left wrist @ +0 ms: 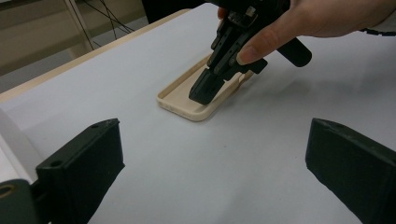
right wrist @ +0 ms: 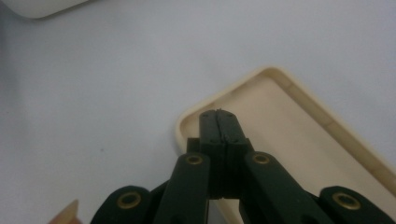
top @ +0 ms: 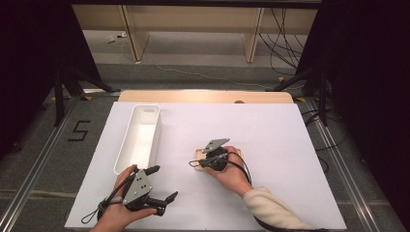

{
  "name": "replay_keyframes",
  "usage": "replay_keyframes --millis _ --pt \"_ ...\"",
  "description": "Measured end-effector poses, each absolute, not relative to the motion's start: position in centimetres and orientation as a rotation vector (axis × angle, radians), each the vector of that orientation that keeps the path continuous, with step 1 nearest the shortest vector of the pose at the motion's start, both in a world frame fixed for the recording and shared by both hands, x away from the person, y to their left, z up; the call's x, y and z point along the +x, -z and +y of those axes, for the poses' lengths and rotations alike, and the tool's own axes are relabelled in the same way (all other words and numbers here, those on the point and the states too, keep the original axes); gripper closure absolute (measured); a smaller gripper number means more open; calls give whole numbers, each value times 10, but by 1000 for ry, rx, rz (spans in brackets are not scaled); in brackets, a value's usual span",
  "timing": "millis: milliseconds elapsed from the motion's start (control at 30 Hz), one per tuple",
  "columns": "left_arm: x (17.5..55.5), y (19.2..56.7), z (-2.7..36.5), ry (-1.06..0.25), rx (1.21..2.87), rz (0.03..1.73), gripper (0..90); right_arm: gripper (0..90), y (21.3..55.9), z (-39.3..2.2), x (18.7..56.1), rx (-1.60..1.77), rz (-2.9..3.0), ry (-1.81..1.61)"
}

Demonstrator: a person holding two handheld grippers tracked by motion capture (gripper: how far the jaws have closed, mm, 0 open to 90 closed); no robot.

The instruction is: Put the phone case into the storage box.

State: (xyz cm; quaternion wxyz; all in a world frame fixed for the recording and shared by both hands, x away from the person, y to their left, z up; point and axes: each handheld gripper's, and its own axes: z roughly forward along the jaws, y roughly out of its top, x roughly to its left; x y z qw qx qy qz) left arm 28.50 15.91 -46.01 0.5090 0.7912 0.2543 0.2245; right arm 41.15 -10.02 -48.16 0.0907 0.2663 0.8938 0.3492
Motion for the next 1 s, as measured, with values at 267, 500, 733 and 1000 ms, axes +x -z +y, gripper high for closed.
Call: replay_keyframes --millis 267,500,733,1000 --pt "285 460 159 -537 1906 614 37 900 480 -101 409 769 2685 -1006" --pt "285 460 159 -540 1906 611 37 900 474 -102 405 728 2735 -936" --pt "284 460 159 -539 1904 611 37 900 470 -107 402 708 2791 -878" --pt "284 460 159 -538 1903 611 37 900 467 -122 400 720 2819 -829"
